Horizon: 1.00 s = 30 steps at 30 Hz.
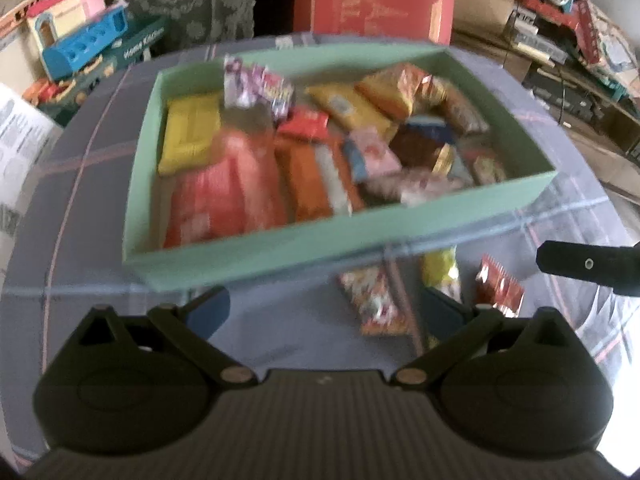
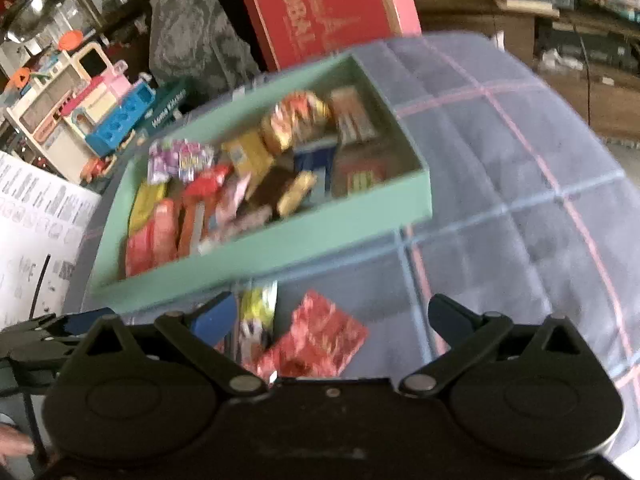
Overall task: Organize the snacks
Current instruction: 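Withdraw both grippers from the box toward the remaining snacks, then grasp cartoon-printed candy packet with left gripper while right gripper grasps red foil packet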
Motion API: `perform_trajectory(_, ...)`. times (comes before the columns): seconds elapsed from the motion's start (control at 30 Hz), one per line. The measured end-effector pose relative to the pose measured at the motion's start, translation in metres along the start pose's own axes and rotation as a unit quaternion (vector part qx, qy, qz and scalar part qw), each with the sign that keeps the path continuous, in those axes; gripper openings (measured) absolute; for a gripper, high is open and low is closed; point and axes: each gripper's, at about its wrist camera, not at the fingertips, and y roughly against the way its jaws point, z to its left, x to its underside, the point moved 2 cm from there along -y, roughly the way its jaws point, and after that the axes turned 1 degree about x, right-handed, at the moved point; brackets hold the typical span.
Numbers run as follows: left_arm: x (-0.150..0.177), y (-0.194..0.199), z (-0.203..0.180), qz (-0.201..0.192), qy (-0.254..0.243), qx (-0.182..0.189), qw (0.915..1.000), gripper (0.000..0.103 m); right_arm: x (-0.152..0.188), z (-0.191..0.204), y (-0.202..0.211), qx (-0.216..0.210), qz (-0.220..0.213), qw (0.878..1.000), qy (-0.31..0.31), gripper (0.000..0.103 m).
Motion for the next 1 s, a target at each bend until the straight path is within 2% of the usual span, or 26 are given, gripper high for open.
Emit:
perform_trajectory(0.13,0.013,-0.006,0.009,0.015,0.014,0.002,0.9998,0.103,0.013,0.000,-0.007,-0.011,0.019,1.000,-0.009,0.103)
perform_trajectory(0.3,0.020,-0.011,0.019,0.025,0.037,0.007,0.9990,0.103,0.021,0.004,-0.013,-0.004,0.023,1.000,-0.004,0.084)
perform_trajectory(0.5,0.022,-0.017,0.028,0.032,0.056,0.008,0.9979,0.103,0.020,0.012,-0.028,0.018,0.023,1.000,0.013,0.081)
perform_trajectory(0.67,0.015,-0.023,0.027,0.030,0.067,0.013,0.9972,0.103,0.027,0.016,-0.038,0.037,0.029,0.998,0.050,0.081)
perform_trajectory(0.8,0.007,-0.029,0.015,0.027,0.059,0.018,0.9977,0.103,0.033,0.010,-0.035,0.057,0.026,0.995,0.074,0.080)
perform_trajectory(0.93,0.004,-0.040,0.000,0.023,0.042,0.011,0.9988,0.103,0.036,-0.004,-0.027,0.058,0.016,0.996,0.066,0.077)
perform_trajectory(1.0,0.005,-0.045,-0.004,0.023,0.034,0.007,0.9991,0.092,0.037,-0.009,-0.023,0.054,0.014,0.997,0.058,0.076)
